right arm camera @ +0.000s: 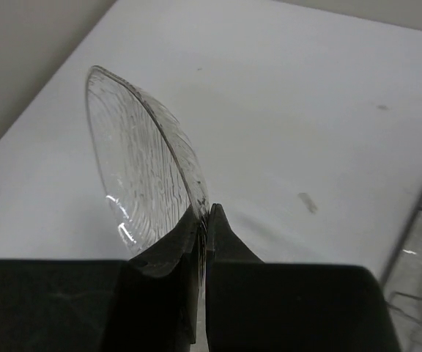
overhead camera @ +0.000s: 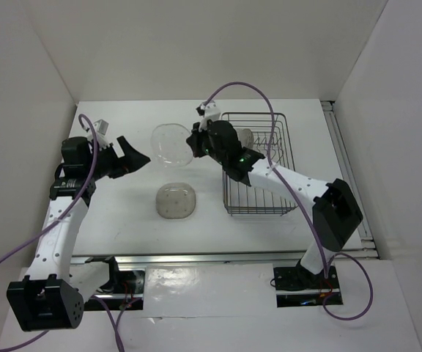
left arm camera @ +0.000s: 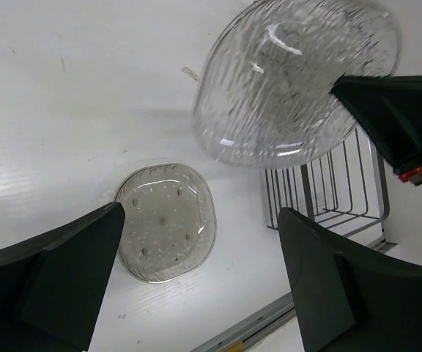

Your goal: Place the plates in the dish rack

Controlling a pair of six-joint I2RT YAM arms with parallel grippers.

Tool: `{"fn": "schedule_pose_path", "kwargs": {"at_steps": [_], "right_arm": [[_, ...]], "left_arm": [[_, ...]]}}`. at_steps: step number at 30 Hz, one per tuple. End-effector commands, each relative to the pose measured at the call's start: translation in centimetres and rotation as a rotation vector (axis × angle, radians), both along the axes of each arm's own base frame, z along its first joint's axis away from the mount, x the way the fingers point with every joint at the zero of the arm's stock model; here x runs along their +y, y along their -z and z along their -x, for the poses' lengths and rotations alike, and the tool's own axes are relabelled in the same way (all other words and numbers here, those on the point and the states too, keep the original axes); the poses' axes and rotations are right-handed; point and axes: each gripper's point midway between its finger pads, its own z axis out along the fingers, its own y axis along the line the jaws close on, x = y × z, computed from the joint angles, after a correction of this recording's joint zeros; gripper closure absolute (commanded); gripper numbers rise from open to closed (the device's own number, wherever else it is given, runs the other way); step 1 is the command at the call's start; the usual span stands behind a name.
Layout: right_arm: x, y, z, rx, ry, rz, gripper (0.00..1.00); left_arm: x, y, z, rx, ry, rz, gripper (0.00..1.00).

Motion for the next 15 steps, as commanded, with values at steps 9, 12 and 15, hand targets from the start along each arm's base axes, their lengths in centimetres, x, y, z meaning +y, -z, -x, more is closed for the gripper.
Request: {"fn": "schedule_pose_path", "kwargs": {"at_steps": [9, 12, 15], "right_arm": [[-21.1, -13.2, -1.1, -0.182, 0.877, -0.008, 1.0], [-26.5, -13.6, 0.6, -0.202, 1.07, 0.078, 1.0], [-30.2, -12.9, 1.5, -0.189, 1.168, 0.129, 1.0]], "left_arm": [[1.6, -1.2, -0.4, -0.024, -0.098, -0.039, 0.0], [1.6, -0.8, -0.4, -0.001, -0.101, -0.031, 0.0], [1.4, -0.8, -0.3, -0.001, -0.093, -0.027, 0.0]]}}
